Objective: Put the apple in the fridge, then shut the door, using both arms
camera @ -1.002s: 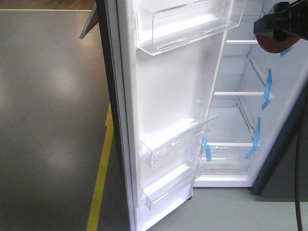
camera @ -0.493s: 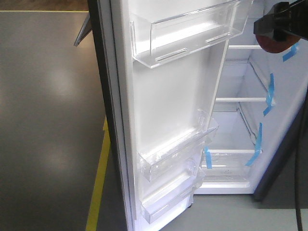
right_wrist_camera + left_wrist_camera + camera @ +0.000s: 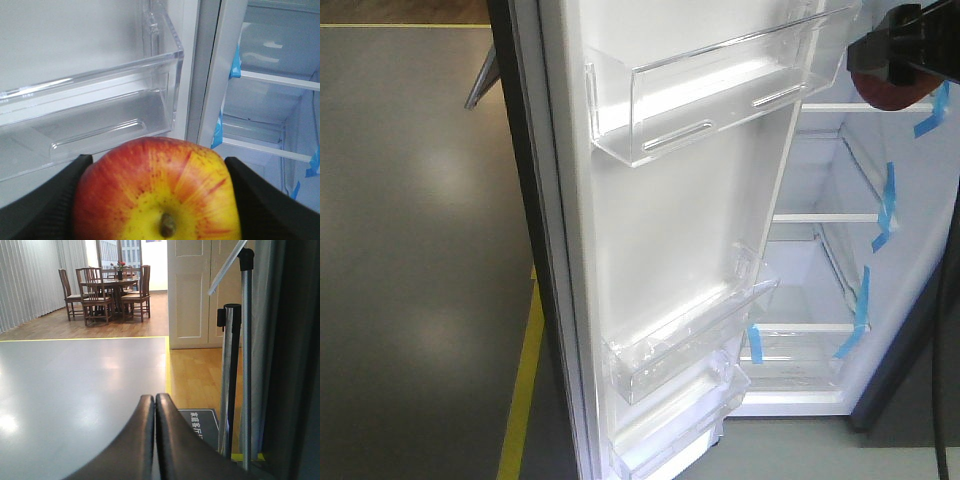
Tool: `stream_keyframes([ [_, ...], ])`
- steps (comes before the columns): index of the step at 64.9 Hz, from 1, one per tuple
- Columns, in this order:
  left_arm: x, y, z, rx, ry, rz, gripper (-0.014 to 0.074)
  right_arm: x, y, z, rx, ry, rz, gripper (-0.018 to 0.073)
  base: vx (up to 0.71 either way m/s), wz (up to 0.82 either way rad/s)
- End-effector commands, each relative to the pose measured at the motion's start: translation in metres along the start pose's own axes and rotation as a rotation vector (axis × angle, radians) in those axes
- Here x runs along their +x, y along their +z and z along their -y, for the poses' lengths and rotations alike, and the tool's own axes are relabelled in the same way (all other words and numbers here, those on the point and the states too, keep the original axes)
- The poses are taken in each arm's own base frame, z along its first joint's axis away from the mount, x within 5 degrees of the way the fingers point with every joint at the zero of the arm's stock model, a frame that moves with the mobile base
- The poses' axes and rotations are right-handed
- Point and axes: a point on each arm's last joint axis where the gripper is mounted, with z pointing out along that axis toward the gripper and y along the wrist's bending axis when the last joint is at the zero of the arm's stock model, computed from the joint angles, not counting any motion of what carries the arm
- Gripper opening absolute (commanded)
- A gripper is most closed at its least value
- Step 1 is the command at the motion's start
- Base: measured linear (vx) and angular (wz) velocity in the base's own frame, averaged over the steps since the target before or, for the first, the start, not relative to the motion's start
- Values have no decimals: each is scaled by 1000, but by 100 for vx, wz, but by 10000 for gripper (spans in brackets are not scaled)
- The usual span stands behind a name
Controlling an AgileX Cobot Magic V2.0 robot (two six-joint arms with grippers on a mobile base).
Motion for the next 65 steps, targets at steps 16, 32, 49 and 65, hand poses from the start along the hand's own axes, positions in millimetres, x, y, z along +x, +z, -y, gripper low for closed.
stream_keyframes([
  [16, 2, 0, 2, 23, -9, 56, -6, -18, -22, -1, 22, 0, 138, 84, 6, -1],
  [32, 2, 0, 2, 23, -9, 56, -6, -18, -22, -1, 22, 0, 138, 84, 5, -1],
  [49, 2, 0, 2, 23, -9, 56, -6, -18, -22, -1, 22, 0, 138, 84, 2, -2],
  [65, 2, 0, 2, 23, -9, 56, -6, -18, -22, -1, 22, 0, 138, 84, 0, -1],
])
